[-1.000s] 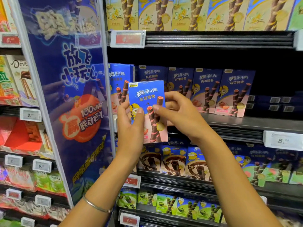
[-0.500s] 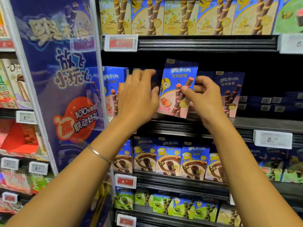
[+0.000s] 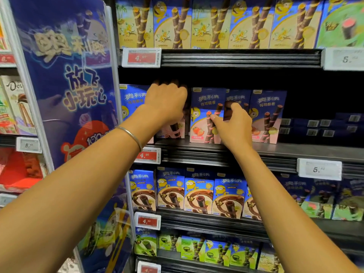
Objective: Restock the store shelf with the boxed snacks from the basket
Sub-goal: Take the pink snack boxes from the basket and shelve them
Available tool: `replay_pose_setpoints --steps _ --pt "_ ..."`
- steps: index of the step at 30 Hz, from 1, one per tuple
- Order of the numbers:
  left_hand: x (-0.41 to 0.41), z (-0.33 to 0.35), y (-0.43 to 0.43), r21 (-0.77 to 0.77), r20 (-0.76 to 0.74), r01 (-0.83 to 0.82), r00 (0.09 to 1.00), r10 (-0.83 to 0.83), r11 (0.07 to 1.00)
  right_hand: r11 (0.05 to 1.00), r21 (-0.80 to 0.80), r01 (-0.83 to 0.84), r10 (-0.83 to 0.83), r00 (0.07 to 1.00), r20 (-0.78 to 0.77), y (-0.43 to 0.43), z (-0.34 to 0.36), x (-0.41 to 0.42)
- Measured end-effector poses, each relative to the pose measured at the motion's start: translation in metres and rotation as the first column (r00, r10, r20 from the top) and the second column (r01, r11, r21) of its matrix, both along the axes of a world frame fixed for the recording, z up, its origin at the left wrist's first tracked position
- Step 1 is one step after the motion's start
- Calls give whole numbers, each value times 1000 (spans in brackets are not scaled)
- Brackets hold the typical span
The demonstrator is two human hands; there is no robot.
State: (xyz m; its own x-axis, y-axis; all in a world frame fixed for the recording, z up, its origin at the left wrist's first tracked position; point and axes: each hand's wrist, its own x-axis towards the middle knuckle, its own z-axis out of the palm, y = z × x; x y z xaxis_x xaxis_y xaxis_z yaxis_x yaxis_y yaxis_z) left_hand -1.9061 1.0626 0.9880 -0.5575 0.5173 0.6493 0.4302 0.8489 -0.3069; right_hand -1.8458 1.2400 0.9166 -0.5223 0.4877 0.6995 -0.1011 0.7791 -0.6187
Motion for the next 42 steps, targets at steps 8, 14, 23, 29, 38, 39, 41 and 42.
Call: replay_pose_setpoints --steps 8,14,23,29,38,39,41,42 --pt "-3 5 -6 20 -15 6 1000 -5 1000 998 23 51 -51 999 -2 -3 -4 -6" --pt "-3 5 -7 30 -8 23 1000 -23 999 997 24 73 -73 997 2 -12 -4 -12" --pt "-2 5 -10 47 22 55 998 -56 997 995 68 77 -81 995 55 -20 -4 -17" --pt "2 5 -11 50 66 71 995 -74 996 993 71 89 -94 993 69 -23 -4 -16" --pt "33 -28 -11 452 0 394 897 -442 800 988 -62 -143 137 986 -95 -7 -10 31" --pt "42 -41 -11 572 28 452 823 -567 685 978 -84 -189 178 976 -128 -5 -12 42" --pt "61 -73 -10 748 32 453 705 -709 485 957 -121 -264 242 955 -169 0 -21 65" --pt "72 -93 -9 808 21 427 668 -744 406 943 -146 -299 271 945 -185 4 -28 77"
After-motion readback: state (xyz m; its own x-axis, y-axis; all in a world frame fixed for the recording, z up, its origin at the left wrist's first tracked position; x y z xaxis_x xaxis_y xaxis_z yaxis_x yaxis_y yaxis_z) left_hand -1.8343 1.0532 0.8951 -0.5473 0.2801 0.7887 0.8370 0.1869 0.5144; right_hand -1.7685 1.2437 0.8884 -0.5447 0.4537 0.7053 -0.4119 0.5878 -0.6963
